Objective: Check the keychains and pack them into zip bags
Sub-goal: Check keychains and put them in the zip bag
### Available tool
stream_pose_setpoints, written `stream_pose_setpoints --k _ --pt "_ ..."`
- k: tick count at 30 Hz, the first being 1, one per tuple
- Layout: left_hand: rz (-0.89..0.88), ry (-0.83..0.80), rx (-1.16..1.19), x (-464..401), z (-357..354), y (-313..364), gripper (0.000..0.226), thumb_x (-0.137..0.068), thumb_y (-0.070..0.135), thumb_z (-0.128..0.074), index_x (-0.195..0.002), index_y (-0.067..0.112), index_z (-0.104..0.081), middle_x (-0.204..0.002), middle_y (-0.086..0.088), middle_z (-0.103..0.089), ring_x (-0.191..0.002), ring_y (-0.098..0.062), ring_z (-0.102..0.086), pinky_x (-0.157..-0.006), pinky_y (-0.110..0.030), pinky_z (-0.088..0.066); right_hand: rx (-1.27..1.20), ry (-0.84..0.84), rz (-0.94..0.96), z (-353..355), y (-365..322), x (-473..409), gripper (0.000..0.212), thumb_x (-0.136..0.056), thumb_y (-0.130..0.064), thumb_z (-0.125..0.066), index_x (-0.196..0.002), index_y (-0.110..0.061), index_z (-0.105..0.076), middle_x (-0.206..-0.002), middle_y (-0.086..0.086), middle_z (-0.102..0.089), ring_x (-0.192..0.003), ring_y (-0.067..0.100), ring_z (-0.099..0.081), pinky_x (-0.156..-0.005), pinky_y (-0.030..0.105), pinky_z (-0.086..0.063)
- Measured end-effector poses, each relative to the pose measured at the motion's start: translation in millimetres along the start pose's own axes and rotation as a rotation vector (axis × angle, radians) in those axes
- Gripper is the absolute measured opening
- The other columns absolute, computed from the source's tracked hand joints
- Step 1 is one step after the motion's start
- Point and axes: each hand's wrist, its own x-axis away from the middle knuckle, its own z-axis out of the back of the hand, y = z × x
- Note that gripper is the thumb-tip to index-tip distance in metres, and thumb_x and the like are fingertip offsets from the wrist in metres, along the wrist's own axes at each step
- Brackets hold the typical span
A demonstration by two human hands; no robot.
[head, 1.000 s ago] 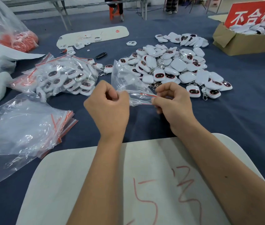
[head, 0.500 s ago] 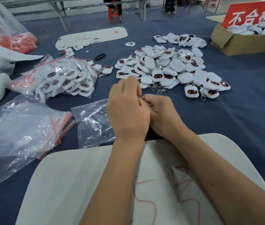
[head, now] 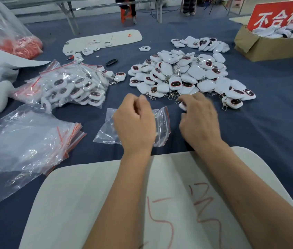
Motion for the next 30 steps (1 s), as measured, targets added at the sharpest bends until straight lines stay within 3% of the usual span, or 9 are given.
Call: stream_pose_setpoints --k 5,8,11,14,17,20,22,25,30 --pt "0.234 -0.062 -0.210 -12 11 -24 0.033 -0.103 0.030 -0.052 -0.076 0.012 -0.054 -0.065 0.006 -0.053 -0.062 -0.010 -0.048 -0.062 -0.031 -0.035 0.051 -0.032 0.007 -6 -3 -1 0.033 -0.100 -0.025 -0.066 -0.131 -0.016 -0.061 -0.131 0.010 -0.045 -0.118 0.031 -0.038 -0.094 0.032 -0.034" --pt "0.224 -0.005 -0.137 -14 11 -21 0.029 -0.101 0.030 -0.055 -0.077 0.014 -0.054 -0.066 0.009 -0.054 -0.062 -0.007 -0.049 -0.060 -0.022 -0.034 0.073 -0.139 0.029 -5 6 -6 0.032 -0.101 -0.039 -0.063 -0.120 -0.013 -0.066 -0.131 0.008 -0.043 -0.110 0.031 -0.047 -0.092 0.036 -0.037" --pt "0.121 0.007 -0.009 -11 9 -12 0.026 -0.098 0.027 -0.060 -0.075 0.018 -0.054 -0.065 0.011 -0.053 -0.063 -0.003 -0.050 -0.062 -0.015 -0.038 -0.061 -0.114 0.016 -4 7 -8 0.047 -0.091 -0.061 -0.069 -0.104 -0.016 -0.067 -0.114 0.003 -0.052 -0.094 0.027 -0.058 -0.077 0.035 -0.040" --pt "0.037 -0.149 0.100 -6 7 -4 0.023 -0.096 0.020 -0.065 -0.074 0.020 -0.055 -0.065 0.013 -0.055 -0.061 -0.001 -0.050 -0.063 -0.012 -0.040 -0.211 0.013 0.012 -6 6 -6 0.055 -0.082 -0.073 -0.069 -0.079 -0.021 -0.050 -0.080 -0.006 -0.054 -0.068 0.013 -0.048 -0.058 0.031 -0.034" --pt "0.018 -0.346 0.161 -2 6 0 0.017 -0.095 0.018 -0.067 -0.079 0.014 -0.063 -0.070 0.005 -0.063 -0.065 -0.013 -0.057 -0.065 -0.025 -0.050 -0.683 0.016 -0.038 -5 5 -8 0.049 -0.091 -0.057 -0.072 -0.070 -0.019 -0.049 -0.058 -0.008 -0.050 -0.052 0.006 -0.039 -0.052 0.022 -0.037" --pt "0.096 -0.441 0.230 -3 4 -3 0.013 -0.094 0.022 -0.066 -0.086 0.012 -0.070 -0.077 -0.005 -0.069 -0.070 -0.025 -0.063 -0.068 -0.041 -0.056 -1.108 -0.221 -0.055 -5 3 -7 0.017 -0.102 -0.029 -0.069 -0.090 -0.017 -0.068 -0.066 -0.002 -0.064 -0.058 0.013 -0.056 -0.057 0.031 -0.049" --pt "0.162 -0.442 0.231 -6 4 -7 0.008 -0.094 0.016 -0.068 -0.088 0.013 -0.072 -0.074 0.000 -0.068 -0.067 -0.017 -0.062 -0.064 -0.034 -0.055 -1.161 -0.306 -0.006 -7 2 -5 0.004 -0.104 -0.014 -0.064 -0.106 -0.012 -0.067 -0.075 0.001 -0.071 -0.053 0.016 -0.059 -0.049 0.028 -0.047" --pt "0.290 -0.436 0.264 -11 6 -14 0.011 -0.095 0.010 -0.066 -0.088 0.014 -0.074 -0.072 0.000 -0.066 -0.061 -0.011 -0.060 -0.056 -0.023 -0.051 -1.141 -0.332 0.043 -8 4 -5 0.022 -0.099 0.001 -0.063 -0.118 -0.011 -0.064 -0.098 0.009 -0.077 -0.057 0.022 -0.065 -0.048 0.029 -0.047" --pt "0.338 -0.441 0.258 -11 2 -18 0.014 -0.096 0.011 -0.064 -0.087 0.014 -0.074 -0.067 0.002 -0.068 -0.058 -0.007 -0.061 -0.057 -0.020 -0.053 -1.122 -0.329 0.019 -11 6 -7 0.030 -0.096 0.005 -0.064 -0.120 -0.013 -0.067 -0.098 0.012 -0.076 -0.058 0.021 -0.066 -0.046 0.027 -0.047"
